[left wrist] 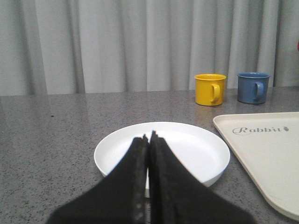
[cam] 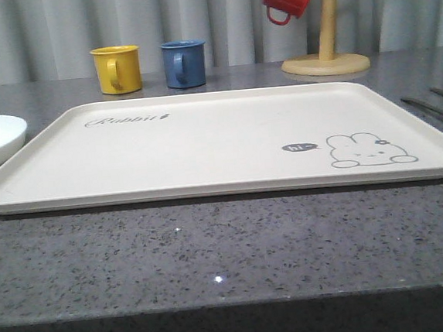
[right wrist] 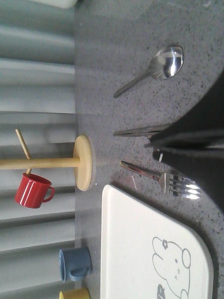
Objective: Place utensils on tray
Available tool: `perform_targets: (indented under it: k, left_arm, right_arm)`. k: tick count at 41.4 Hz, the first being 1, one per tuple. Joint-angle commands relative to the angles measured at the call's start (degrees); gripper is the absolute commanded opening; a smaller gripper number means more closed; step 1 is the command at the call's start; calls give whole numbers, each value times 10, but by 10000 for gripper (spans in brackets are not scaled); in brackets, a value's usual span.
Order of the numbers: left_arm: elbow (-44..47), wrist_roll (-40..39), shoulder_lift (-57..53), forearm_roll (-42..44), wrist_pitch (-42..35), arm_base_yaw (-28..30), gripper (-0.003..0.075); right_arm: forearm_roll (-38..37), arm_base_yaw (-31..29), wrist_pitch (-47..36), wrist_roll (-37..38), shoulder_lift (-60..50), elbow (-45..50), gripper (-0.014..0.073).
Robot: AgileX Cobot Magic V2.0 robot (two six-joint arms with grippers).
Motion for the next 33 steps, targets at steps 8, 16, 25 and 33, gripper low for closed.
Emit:
perform_targets:
  k: [8, 16, 25, 33]
  left_arm:
    - [-1, -4, -13, -5, -46, 0, -18]
    - [-1, -4, -13, -5, -46, 0, -18]
    - [-1, -4, -13, -5, -49, 0, -18]
    - [-12, -4, -13, -5, -92, 0, -18]
  right_arm:
    - [-4, 0, -46, -2, -10, -3, -71]
    - [-4, 0, -46, -2, -10, -3, -71]
    - [-4, 0, -62, -2, -10, -3, -71]
    - [-4, 0, -66, -2, -10, -17, -71]
